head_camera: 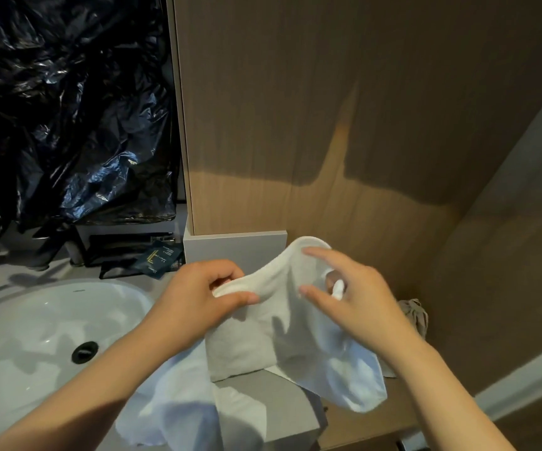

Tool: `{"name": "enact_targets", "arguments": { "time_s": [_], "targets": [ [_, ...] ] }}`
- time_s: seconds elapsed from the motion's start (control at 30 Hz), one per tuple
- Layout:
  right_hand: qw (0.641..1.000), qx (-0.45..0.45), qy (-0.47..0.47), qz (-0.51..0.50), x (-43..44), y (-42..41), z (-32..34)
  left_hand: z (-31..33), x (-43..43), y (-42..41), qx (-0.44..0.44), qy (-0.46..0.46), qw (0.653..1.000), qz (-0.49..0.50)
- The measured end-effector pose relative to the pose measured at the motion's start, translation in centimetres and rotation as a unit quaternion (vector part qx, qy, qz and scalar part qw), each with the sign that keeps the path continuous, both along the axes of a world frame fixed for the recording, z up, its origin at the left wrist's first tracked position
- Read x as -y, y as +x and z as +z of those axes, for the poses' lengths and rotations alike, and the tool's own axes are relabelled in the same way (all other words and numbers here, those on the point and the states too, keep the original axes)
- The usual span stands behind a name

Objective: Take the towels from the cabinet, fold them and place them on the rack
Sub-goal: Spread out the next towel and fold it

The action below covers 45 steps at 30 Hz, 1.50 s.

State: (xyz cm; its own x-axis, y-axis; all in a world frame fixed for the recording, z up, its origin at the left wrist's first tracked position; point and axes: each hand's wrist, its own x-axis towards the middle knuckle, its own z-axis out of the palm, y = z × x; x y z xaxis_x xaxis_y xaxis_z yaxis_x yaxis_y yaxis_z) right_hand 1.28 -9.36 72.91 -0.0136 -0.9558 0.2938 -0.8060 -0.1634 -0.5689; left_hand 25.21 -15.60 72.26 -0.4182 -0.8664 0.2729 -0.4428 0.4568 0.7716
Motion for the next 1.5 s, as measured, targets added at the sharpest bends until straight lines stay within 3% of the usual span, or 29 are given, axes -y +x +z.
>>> {"name": "enact_targets", "arguments": {
  "time_s": [0.1, 0.2, 0.73, 0.97, 1.2, 1.37, 1.5],
  "targets": [
    [0.994, 0.024, 0.020, 0.100, 0.0, 1.9, -0.8, 1.1, -0.1, -0.7, 0.027, -0.051, 0.996, -0.062],
    [0.994, 0.034, -0.001, 0.102, 0.5, 2.3, -0.7, 1.9, -0.3, -1.1, 0.053, -0.087, 0.989, -0.109],
    [0.995, 0.050, -0.006, 0.091, 0.5, 3.9, -0.2, 1.3, -1.0, -0.3, -0.034, -0.058, 0.996, -0.052],
    [0.979, 0.160, -0.119, -0.034, 0.3, 1.7, 1.3, -1.5, -1.3, 1.1, 0.021, -0.021, 0.999, 0.024],
    [0.977, 0.127, -0.098, -0.144, 0.0, -0.3, 0.9, -2.9, -0.3, 2.7, -0.006, 0.013, 0.994, 0.106],
    [1.000, 0.017, -0.001, 0.009, -0.2, 1.9, 0.1, -0.6, -0.9, 1.0, -0.049, -0.033, 0.998, 0.031],
    [0.996, 0.032, -0.004, 0.083, 0.7, 3.7, -0.6, 1.1, -1.3, 0.0, -0.002, -0.094, 0.994, -0.053]
  ]
}}
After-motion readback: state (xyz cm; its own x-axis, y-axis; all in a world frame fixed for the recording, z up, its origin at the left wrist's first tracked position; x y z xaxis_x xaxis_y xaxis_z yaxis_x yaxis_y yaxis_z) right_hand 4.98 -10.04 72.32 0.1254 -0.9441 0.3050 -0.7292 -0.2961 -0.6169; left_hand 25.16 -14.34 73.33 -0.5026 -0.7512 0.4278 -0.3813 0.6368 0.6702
